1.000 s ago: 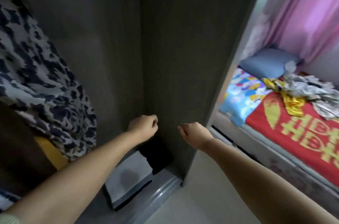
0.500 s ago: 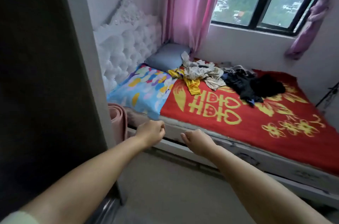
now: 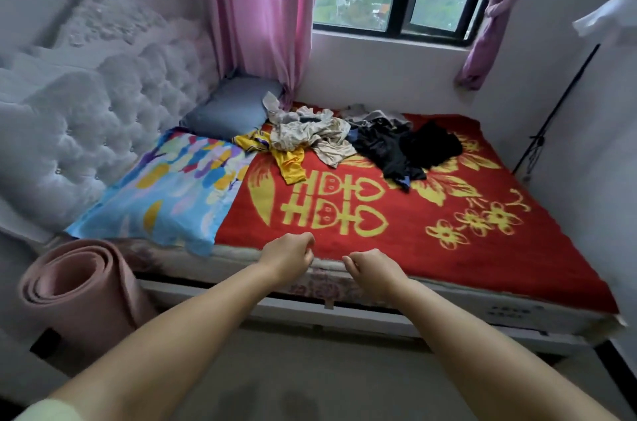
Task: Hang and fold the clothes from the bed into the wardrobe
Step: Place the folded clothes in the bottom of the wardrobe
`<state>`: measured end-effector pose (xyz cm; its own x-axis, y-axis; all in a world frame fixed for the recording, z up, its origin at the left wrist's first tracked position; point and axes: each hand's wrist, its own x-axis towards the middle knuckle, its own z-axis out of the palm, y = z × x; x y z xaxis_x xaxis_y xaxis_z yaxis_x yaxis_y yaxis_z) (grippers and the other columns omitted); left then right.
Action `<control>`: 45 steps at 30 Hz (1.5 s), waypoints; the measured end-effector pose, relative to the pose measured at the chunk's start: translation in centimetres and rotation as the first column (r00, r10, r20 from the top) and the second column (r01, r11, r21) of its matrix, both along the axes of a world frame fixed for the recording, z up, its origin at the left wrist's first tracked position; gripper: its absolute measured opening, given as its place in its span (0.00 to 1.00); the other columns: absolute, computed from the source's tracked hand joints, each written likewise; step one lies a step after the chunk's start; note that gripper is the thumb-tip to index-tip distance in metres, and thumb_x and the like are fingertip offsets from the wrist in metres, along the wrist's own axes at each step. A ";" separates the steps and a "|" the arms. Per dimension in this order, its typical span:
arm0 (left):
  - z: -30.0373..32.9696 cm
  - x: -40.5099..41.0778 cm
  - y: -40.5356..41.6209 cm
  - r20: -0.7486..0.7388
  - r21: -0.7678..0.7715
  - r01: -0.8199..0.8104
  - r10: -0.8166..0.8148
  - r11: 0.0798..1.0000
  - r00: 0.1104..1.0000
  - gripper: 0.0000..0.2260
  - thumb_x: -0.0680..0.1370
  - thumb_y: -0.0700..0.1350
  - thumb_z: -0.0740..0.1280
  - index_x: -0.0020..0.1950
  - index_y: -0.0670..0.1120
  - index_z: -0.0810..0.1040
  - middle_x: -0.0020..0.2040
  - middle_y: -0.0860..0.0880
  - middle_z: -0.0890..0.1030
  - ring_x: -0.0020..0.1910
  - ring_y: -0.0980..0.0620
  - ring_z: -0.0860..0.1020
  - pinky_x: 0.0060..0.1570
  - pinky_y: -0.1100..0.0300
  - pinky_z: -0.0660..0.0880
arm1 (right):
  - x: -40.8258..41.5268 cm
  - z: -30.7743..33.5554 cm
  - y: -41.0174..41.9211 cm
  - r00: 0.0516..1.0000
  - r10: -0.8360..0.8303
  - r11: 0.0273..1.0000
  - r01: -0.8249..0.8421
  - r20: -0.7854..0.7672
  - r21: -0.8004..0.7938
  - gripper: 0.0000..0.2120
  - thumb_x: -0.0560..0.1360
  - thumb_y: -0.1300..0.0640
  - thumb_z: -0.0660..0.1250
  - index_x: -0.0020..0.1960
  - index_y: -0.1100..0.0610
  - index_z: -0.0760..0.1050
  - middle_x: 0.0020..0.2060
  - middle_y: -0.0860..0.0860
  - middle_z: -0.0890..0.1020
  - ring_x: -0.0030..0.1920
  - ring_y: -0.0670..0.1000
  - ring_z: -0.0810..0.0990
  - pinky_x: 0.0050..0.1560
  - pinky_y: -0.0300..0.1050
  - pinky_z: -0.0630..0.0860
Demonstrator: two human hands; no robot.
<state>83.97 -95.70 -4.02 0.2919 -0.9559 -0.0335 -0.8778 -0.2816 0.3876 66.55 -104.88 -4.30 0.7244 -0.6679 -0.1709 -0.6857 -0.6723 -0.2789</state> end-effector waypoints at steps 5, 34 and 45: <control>-0.5 2.8 -9.4 0.026 0.033 0.093 -0.094 0.995 0.995 0.12 0.81 0.47 0.58 0.63 0.49 0.74 0.48 0.50 0.80 0.38 0.51 0.76 0.30 0.58 0.69 | 1.6 0.0 -8.0 0.998 -0.062 0.998 0.062 -0.013 0.002 0.21 0.83 0.49 0.52 0.32 0.54 0.62 0.28 0.49 0.69 0.27 0.49 0.65 0.29 0.44 0.62; -10.3 8.0 -60.5 -0.072 0.240 0.121 -0.107 0.963 0.992 0.13 0.80 0.45 0.56 0.61 0.48 0.75 0.51 0.49 0.81 0.42 0.49 0.78 0.31 0.60 0.67 | 4.8 -10.0 -59.0 0.955 -0.293 0.941 0.298 -0.051 0.160 0.21 0.82 0.48 0.52 0.32 0.54 0.61 0.30 0.49 0.70 0.32 0.51 0.69 0.28 0.45 0.60; -27.9 5.6 -77.8 -0.222 0.288 0.111 -0.046 0.951 0.974 0.14 0.80 0.46 0.57 0.63 0.50 0.74 0.56 0.48 0.81 0.54 0.46 0.78 0.47 0.55 0.75 | 7.3 -32.6 -72.2 0.928 -0.341 0.916 0.364 -0.149 0.167 0.17 0.82 0.51 0.54 0.67 0.54 0.71 0.64 0.53 0.72 0.64 0.56 0.70 0.61 0.49 0.69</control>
